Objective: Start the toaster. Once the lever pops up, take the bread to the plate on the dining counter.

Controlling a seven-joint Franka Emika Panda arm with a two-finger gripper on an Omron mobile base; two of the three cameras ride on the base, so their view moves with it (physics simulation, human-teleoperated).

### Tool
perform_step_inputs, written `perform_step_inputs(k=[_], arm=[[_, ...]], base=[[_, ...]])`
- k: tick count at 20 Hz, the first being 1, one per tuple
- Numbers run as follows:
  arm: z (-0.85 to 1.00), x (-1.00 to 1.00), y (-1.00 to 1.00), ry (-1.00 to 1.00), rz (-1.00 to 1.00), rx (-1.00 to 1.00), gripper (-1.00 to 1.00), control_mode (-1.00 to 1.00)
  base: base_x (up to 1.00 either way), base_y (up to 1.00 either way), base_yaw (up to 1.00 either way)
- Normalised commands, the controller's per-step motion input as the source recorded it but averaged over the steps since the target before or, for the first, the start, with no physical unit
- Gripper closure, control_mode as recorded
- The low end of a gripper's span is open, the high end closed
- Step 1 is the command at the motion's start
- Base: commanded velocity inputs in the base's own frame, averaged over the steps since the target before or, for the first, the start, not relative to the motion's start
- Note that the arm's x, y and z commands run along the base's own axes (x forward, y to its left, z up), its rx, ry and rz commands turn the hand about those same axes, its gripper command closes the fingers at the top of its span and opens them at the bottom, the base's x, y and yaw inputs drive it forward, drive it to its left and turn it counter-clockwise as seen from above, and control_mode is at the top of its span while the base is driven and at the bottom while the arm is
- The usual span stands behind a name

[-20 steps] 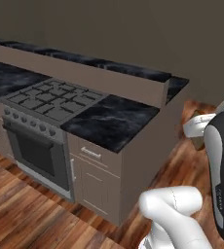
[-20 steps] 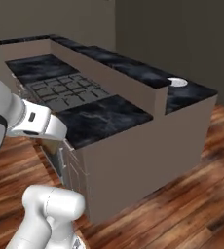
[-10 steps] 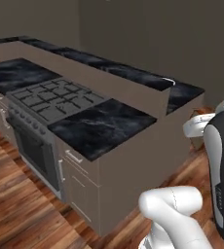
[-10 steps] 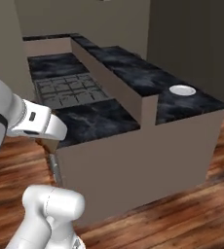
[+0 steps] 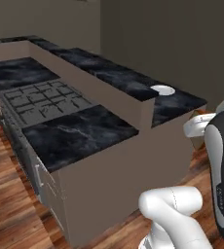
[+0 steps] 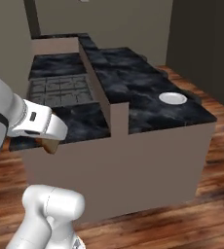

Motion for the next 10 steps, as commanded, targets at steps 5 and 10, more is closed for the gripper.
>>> perform_step_inputs(k=[5, 10], arm=[[0.0, 0.0, 0.0, 0.0, 0.0, 0.0, 1.0, 1.0], [0.0, 0.0, 0.0, 0.0, 0.0, 0.0, 1.0, 1.0]], base=[[0.18, -1.0, 0.27], [0.14, -1.0, 0.25]])
